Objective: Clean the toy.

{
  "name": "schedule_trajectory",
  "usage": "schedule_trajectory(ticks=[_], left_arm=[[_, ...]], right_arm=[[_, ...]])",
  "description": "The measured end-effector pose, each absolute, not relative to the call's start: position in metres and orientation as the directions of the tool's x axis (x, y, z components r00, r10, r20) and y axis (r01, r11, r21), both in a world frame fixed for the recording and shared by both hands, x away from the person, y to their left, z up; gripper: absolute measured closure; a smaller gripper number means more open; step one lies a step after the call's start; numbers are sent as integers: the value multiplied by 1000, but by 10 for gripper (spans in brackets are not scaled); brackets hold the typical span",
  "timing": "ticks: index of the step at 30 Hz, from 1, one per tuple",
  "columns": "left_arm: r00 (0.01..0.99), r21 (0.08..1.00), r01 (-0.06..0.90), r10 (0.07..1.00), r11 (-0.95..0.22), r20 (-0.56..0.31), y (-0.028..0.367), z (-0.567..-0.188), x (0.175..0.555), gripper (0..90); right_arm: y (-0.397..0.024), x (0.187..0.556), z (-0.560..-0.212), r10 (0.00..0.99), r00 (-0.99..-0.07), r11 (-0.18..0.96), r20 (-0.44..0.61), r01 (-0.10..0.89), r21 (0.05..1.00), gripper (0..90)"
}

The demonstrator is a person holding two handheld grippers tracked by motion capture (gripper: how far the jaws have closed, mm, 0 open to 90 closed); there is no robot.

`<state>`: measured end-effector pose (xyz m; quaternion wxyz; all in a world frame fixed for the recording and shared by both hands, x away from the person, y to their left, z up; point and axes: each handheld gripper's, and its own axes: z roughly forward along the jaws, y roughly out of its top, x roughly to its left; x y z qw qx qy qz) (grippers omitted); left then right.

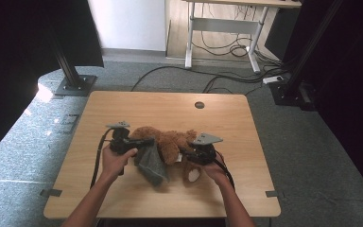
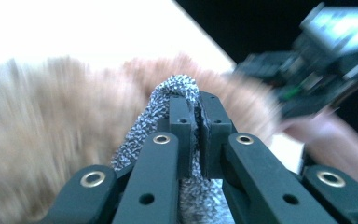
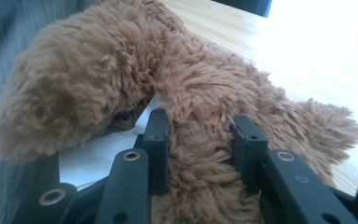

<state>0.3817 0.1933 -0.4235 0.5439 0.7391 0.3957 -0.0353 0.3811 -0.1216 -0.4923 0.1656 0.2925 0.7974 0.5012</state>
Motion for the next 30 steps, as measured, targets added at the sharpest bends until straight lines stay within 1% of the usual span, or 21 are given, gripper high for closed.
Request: schedule_trajectory(ticks=[1, 3, 6, 10, 14, 16, 17, 18, 19, 21, 22, 23, 25, 28, 30], left_arm=[[694, 789, 607, 546, -95, -468, 193, -411, 381, 849], [708, 800, 591, 542, -104, -452, 189, -400, 382, 847], [712, 785, 601, 547, -151, -440, 171, -397, 392, 840], [679, 717, 670, 550, -194, -486, 148, -422, 413, 834], [643, 637, 729, 569, -251, -513, 137, -453, 421, 835], [614, 619, 759, 540, -203, -575, 142, -467, 421, 844], [609, 623, 760, 535, -184, -585, 145, -472, 419, 848], [612, 629, 756, 537, -182, -581, 146, -473, 417, 853], [620, 634, 749, 539, -190, -571, 147, -475, 414, 855], [627, 649, 738, 544, -184, -559, 150, -476, 409, 856], [627, 650, 738, 543, -182, -559, 151, -476, 408, 857], [626, 651, 738, 539, -177, -563, 151, -477, 407, 857], [629, 657, 734, 539, -172, -560, 152, -478, 404, 857], [638, 668, 724, 536, -173, -553, 153, -478, 400, 857], [639, 673, 721, 534, -165, -554, 155, -479, 397, 857]], right_arm=[[-120, 377, -492, 629, -777, 338, 11, 286, 897, 640], [-117, 368, -493, 615, -788, 357, -28, 246, 901, 638], [-113, 358, -495, 589, -805, 376, -72, 194, 906, 632], [-113, 348, -499, 577, -811, 380, -99, 158, 912, 623], [-115, 342, -501, 569, -815, 382, -111, 142, 913, 597], [-116, 338, -502, 562, -820, 388, -113, 140, 911, 557], [-116, 337, -502, 566, -817, 383, -112, 140, 913, 529], [-117, 336, -500, 570, -817, 369, -94, 151, 917, 487], [-119, 335, -498, 572, -817, 356, -78, 161, 921, 463], [-124, 335, -490, 580, -815, 299, -11, 200, 933, 415], [-129, 335, -483, 587, -809, 272, 16, 215, 938, 368], [-131, 335, -479, 599, -801, 262, 20, 220, 940, 335], [-136, 337, -472, 630, -776, 268, 21, 243, 932, 253], [-140, 348, -474, 651, -757, 300, 55, 323, 897, 199], [-139, 356, -482, 641, -762, 333, 89, 381, 862, 166]])
